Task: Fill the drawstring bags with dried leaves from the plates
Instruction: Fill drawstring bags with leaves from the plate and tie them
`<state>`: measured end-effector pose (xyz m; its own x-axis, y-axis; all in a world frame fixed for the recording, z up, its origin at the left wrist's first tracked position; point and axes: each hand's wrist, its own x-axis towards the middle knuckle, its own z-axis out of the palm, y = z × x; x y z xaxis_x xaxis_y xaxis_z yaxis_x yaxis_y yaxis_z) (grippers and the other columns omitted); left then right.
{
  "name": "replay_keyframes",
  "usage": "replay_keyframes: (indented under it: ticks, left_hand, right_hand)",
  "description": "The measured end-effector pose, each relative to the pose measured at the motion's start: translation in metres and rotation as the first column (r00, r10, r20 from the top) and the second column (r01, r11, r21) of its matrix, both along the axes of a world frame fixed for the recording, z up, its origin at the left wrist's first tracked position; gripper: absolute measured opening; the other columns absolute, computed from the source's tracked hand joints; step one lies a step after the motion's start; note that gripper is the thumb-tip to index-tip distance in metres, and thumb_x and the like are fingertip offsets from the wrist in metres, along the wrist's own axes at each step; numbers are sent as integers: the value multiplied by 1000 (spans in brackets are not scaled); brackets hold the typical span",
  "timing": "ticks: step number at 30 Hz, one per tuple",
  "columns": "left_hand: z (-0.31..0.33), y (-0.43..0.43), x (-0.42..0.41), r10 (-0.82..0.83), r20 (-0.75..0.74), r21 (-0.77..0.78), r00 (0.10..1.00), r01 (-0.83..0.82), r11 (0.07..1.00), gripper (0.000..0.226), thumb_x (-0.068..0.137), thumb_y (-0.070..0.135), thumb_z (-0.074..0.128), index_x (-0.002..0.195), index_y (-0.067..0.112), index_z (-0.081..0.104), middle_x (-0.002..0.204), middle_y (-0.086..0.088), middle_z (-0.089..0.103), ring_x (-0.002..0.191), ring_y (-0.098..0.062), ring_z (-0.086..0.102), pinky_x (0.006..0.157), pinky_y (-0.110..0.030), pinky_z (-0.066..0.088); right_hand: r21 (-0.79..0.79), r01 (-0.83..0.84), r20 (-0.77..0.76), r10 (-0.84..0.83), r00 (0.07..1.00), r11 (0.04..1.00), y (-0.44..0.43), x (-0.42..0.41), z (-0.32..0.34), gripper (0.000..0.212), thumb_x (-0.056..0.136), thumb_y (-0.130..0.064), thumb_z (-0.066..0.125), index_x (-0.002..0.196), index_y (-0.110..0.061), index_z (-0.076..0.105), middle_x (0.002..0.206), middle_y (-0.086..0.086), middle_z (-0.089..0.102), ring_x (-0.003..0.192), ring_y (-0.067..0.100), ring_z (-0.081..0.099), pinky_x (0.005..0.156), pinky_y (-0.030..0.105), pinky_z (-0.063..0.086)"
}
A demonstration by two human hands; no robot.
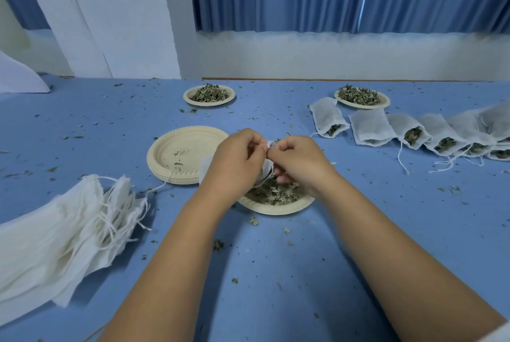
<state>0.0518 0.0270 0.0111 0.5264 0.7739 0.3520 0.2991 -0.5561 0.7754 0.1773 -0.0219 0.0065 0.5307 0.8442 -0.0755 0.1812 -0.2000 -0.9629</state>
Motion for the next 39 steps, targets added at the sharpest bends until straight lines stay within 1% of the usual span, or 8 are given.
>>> replay_keyframes:
  ticks: [3, 10, 15, 20, 25, 30, 34, 39]
  left_hand:
    - [3, 2, -3, 42, 78, -59, 996, -38, 998, 16, 97, 16, 55, 84, 24, 59, 84, 6, 64, 82, -20, 66, 81, -41, 55]
    - [5, -2, -5, -40, 40, -65, 998, 42, 997, 14, 98, 15, 53, 88, 21, 61, 79, 3, 66, 83, -21, 67, 82, -49, 57]
    - [7, 10, -15, 70, 103, -25, 992, -68, 997, 16, 99, 15, 52, 86, 20, 60, 88, -1, 67, 82, -25, 68, 82, -46, 56]
    - [6, 18, -21, 87, 125, -61, 988, -80, 995, 21, 100, 15, 51, 83, 26, 57, 82, 6, 63, 56, -6, 67, 58, -16, 52]
    - [6, 21, -25, 161, 196, -137, 967, -135, 981, 22, 101, 14, 49, 84, 25, 56, 76, 5, 63, 53, -4, 67, 55, -14, 52]
    - [8, 23, -26, 185, 221, -158, 958, -152, 976, 22, 101, 14, 48, 83, 25, 57, 81, 8, 62, 56, -8, 68, 69, -31, 57]
    - [7, 23, -26, 177, 201, -147, 963, -149, 978, 21, 101, 16, 48, 84, 26, 56, 78, 9, 63, 56, -6, 68, 63, -23, 54]
    - [6, 24, -26, 161, 202, -147, 966, -133, 980, 21, 101, 14, 48, 85, 24, 56, 78, 9, 62, 53, -4, 66, 57, -16, 53]
  right_hand:
    - [55, -106, -263, 117, 958, 993, -6, 5, 12, 10, 89, -16, 68, 89, -6, 66, 63, 1, 63, 50, 6, 60, 48, 17, 49]
    - [-12, -201, 290, 196, 937, 980, -9, 0, 9, 17, 88, -10, 58, 79, 0, 70, 62, 6, 40, 48, 11, 31, 47, 22, 29]
    - [-15, -252, 302, 245, 921, 967, -16, 14, 21, 17, 90, -18, 61, 90, -29, 75, 66, -6, 54, 57, 12, 43, 55, 24, 39]
    - [-236, -312, 465, 389, 795, 920, -22, 19, 16, 49, 75, -24, 82, 114, -31, 54, 108, -7, 55, 91, 7, 56, 80, 26, 48]
    - [28, -301, 298, 279, 913, 953, -15, 14, 12, 32, 81, -11, 74, 96, -24, 48, 103, 0, 68, 89, 17, 69, 84, 34, 55]
    - [-208, -240, 627, 317, 712, 948, -4, 20, -5, 38, 85, -32, 70, 119, -26, 55, 125, -9, 52, 114, 10, 53, 90, 25, 41]
    - [-307, -325, 698, 444, 562, 894, 2, 13, -14, 56, 91, -41, 63, 141, -23, 46, 144, -2, 47, 134, 15, 38, 108, 26, 29]
    - [-401, -382, 614, 553, 563, 833, -7, 18, -1, 43, 87, -47, 65, 128, -37, 59, 134, -20, 53, 122, 1, 46, 92, 15, 35]
